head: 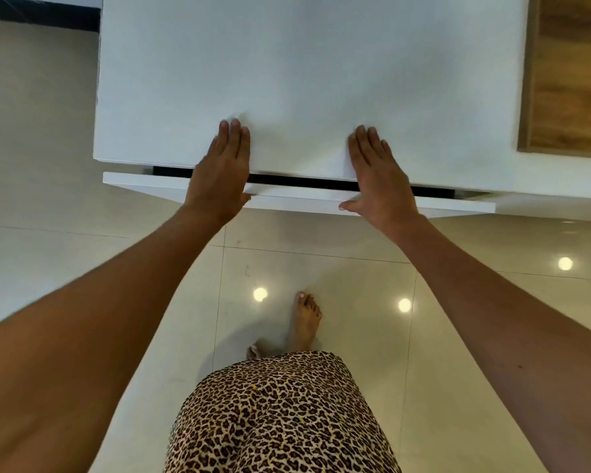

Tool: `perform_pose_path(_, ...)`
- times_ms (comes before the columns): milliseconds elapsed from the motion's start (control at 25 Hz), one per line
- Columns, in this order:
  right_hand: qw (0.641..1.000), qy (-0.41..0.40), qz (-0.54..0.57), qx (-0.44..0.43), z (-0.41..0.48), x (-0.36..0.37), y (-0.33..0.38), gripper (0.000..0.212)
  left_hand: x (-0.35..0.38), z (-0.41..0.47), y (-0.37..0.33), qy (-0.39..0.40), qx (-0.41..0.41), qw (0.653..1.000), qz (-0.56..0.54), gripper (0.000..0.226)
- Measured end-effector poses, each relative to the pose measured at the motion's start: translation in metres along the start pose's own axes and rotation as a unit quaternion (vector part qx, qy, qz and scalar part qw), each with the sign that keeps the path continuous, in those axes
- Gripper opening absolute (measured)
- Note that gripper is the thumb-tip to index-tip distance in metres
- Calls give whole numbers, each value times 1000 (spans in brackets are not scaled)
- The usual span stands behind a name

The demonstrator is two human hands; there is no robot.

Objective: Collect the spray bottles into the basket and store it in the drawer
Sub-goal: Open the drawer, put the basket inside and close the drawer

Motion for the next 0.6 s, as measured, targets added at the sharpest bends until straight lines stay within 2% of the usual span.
perform_pose_path(80,1000,-16,13,2,1,1,-1,106,-1,1,2,2,-11,1000,15,89)
perform_pose_path(240,991,-132,-22,6,6,7,-1,91,0,8,7,-13,-13,1000,14,75)
perform_pose_path(320,987,-158,-25,1,8,11,-2,86,6,11,10,-30,3,998,51,70)
perform_pose_path(480,981,-187,-40,-21,10,17,-6,86,14,15,15,-99,42,986,126,67)
perform_pose_path(600,981,-184,-49,-28,10,17,-8,85,13,16,16,-99,51,984,140,65)
Point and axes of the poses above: each hand's wrist, its own z-axis towards the middle knuckle, its own x-axis out of the palm, y = z × x, the point moved 1 cm from there along z, towards the middle knuckle, and after that the axes turned 9 degrees about y, right-handed, at the moved point
